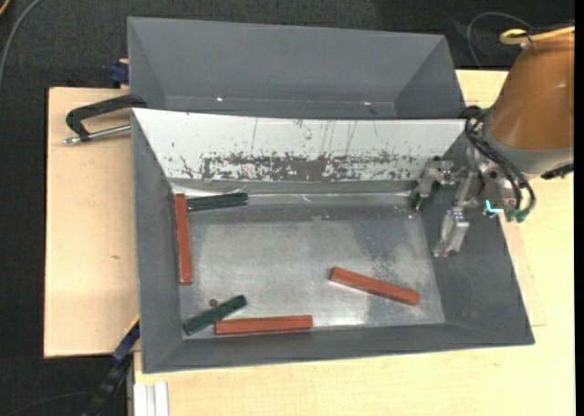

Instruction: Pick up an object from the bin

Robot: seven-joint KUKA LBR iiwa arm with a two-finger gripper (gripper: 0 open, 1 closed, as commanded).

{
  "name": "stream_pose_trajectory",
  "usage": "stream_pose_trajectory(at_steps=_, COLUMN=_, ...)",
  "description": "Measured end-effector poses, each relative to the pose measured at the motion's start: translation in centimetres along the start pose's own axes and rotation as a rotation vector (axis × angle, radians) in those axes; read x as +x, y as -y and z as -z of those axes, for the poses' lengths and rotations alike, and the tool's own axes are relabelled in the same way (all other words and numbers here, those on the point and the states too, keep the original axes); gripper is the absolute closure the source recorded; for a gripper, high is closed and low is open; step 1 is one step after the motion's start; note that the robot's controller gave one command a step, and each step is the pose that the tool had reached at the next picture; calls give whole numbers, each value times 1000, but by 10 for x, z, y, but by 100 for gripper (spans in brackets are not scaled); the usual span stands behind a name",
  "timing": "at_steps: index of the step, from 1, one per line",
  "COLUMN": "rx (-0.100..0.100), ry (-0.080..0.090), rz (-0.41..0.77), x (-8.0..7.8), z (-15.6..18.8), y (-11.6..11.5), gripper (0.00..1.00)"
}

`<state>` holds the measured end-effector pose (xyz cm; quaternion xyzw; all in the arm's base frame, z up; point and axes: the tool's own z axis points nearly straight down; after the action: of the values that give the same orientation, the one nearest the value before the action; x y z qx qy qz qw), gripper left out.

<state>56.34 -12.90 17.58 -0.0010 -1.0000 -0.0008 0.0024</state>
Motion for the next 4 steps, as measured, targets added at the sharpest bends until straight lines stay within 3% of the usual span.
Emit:
stream_pose_trajectory(at_steps=1, rx=0, ry=4, rz=-20, x=53, z=-107, y=-50, gripper=0)
stream_pose_trajectory(at_steps=2, rx=-1, ry=5, rz=21, x=71, z=-74, y=-90, gripper=0)
stream_pose_trajectory(at_steps=3, rx=0, ry=9, rz=-74, x=66, z=-76, y=-99, gripper=0)
stream_pose_trajectory(at_steps=4, rx=0, ry=1, rz=-124, x=73, z=-107, y=-99, gripper=0)
